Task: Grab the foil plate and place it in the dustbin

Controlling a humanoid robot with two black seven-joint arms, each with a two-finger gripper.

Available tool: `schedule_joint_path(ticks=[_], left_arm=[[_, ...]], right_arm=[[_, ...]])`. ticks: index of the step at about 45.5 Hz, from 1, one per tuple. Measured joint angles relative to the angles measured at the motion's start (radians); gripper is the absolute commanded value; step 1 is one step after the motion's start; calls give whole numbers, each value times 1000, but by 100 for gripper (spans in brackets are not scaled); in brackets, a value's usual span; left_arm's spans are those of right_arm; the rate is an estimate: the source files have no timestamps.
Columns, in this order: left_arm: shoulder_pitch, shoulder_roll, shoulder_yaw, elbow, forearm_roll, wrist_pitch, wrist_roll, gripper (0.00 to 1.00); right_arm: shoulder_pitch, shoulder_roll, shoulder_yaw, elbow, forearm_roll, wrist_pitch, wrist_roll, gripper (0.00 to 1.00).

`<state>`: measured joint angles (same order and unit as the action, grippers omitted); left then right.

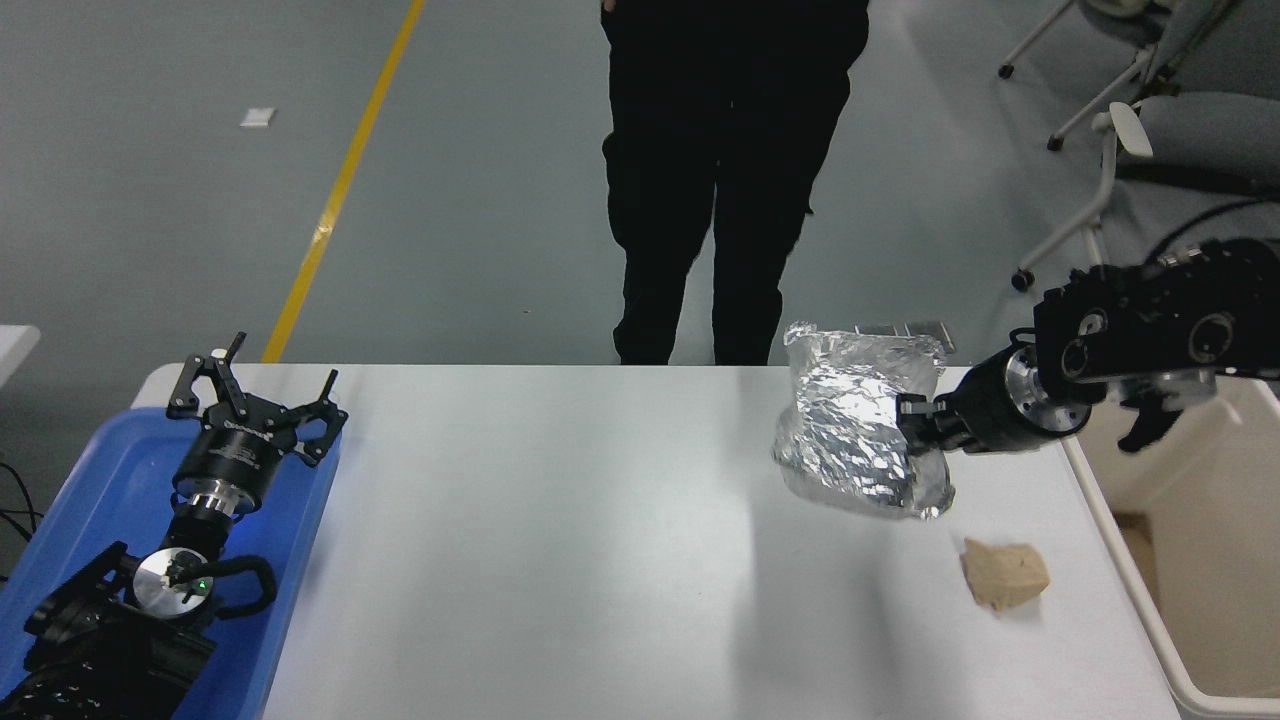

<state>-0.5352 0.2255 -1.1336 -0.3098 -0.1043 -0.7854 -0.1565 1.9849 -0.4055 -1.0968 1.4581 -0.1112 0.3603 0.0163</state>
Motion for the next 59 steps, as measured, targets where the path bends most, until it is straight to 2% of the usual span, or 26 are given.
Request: schedule_joint_path(ticks=[15, 27, 42, 59], left_arm=[[0, 0, 0, 0, 0, 0, 0, 99], [0, 0, 0, 0, 0, 0, 0, 99], [3, 0, -1, 0, 0, 0, 0, 99], [4, 0, -1, 0, 0, 0, -2, 99]], right_arm=[[238, -47, 12, 50, 25, 240, 1, 0], [310, -69, -2, 53, 37, 297, -1, 0], [326, -159, -171, 3, 61, 245, -2, 0], [274, -390, -399, -122, 66, 93, -4, 0]])
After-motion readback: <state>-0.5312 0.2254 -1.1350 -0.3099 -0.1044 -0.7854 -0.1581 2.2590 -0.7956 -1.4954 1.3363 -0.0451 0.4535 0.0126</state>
